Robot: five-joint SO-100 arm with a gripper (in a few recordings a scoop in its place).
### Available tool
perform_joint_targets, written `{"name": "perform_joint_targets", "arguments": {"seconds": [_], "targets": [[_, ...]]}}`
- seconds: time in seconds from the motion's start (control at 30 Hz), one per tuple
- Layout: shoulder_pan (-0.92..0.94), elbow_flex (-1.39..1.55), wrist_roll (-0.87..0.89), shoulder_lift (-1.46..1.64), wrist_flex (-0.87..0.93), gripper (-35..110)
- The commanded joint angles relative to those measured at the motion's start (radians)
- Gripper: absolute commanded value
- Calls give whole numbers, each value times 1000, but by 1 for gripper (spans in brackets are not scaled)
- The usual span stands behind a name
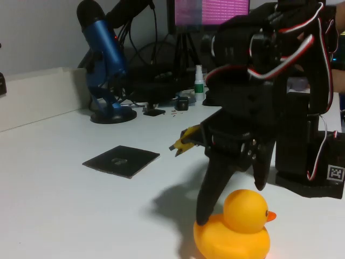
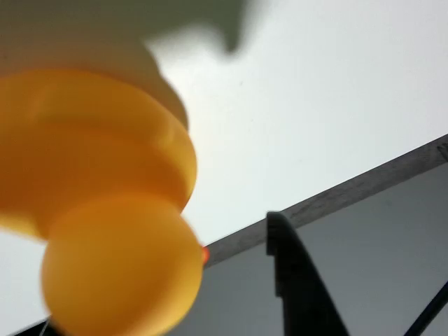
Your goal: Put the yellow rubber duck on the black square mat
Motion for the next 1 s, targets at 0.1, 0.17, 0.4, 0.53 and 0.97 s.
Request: {"name": "perform_joint_targets", "arguments": {"seconds": [0.1, 0.17, 0.4, 0.53, 0.97], "targets": [[2, 5, 5, 17, 17, 55], [2, 6, 3, 17, 17, 55], [2, 5, 5, 14, 5, 55], [0, -5, 3, -20, 3, 55], [0, -8, 3, -63, 9, 55]]}}
